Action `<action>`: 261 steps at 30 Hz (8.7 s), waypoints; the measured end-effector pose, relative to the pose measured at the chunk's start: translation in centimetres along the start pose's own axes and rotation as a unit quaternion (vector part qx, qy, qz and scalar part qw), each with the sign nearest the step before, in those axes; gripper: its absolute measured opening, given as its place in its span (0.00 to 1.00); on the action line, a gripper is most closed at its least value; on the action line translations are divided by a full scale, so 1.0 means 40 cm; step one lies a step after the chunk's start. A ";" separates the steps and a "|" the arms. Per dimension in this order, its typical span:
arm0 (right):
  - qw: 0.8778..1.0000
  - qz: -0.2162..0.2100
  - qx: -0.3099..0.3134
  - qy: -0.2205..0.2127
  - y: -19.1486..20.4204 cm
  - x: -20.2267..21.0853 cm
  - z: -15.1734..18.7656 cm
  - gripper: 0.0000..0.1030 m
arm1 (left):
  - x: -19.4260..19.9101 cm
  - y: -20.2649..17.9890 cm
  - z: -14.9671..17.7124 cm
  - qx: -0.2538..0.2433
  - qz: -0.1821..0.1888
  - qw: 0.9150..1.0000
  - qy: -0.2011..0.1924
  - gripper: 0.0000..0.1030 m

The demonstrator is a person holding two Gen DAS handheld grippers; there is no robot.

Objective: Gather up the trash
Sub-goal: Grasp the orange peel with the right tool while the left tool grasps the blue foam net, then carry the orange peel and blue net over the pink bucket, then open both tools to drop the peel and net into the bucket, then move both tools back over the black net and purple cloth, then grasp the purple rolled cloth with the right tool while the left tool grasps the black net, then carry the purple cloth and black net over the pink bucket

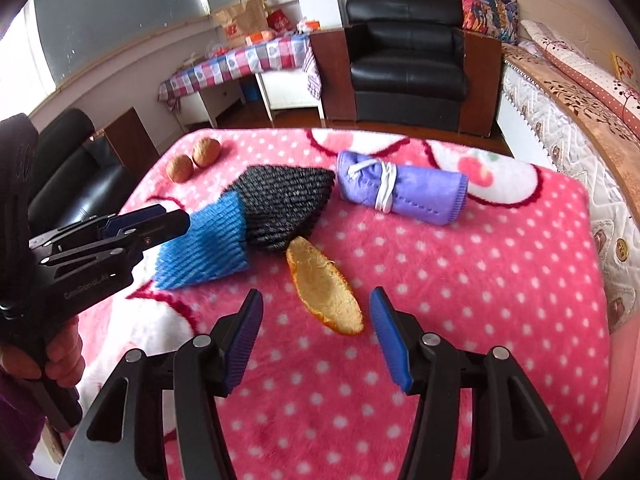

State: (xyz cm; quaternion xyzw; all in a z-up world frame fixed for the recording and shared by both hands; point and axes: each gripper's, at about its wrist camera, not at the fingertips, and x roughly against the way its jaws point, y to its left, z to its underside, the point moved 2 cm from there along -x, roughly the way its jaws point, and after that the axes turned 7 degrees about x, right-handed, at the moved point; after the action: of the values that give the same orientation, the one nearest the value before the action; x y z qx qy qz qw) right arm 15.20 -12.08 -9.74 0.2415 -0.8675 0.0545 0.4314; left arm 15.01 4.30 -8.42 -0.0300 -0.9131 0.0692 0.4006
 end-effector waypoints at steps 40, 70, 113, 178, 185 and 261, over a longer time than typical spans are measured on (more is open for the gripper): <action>0.998 -0.019 -0.061 -0.029 -0.033 0.123 0.064 0.16 | 0.054 -0.027 0.021 0.005 0.044 0.999 0.005 0.43; 0.995 -0.023 -0.087 -0.042 -0.058 0.197 0.110 0.16 | 0.186 -0.151 0.055 -0.010 0.034 0.998 -0.053 0.07; 0.947 0.135 -0.271 -0.111 -0.520 0.518 0.360 0.17 | 0.178 -0.757 0.072 -0.101 0.152 0.978 -0.099 0.07; 0.965 0.098 -0.214 -0.118 -0.374 0.499 0.311 0.34 | 0.256 -0.638 0.092 -0.090 0.158 0.979 -0.092 0.31; 0.976 0.071 -0.175 -0.108 -0.296 0.442 0.246 0.34 | 0.241 -0.507 0.065 -0.038 0.110 0.989 -0.093 0.31; 0.984 -0.047 -0.151 -0.085 -0.200 0.306 0.138 0.24 | 0.239 -0.321 0.072 0.052 -0.053 0.990 -0.122 0.08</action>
State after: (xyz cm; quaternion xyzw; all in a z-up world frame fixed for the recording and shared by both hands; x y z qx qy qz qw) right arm 8.70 -25.32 -4.61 0.2179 -0.8871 -0.1179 0.3894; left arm 6.44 -7.63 -1.47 0.0481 -0.9506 0.0981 0.2905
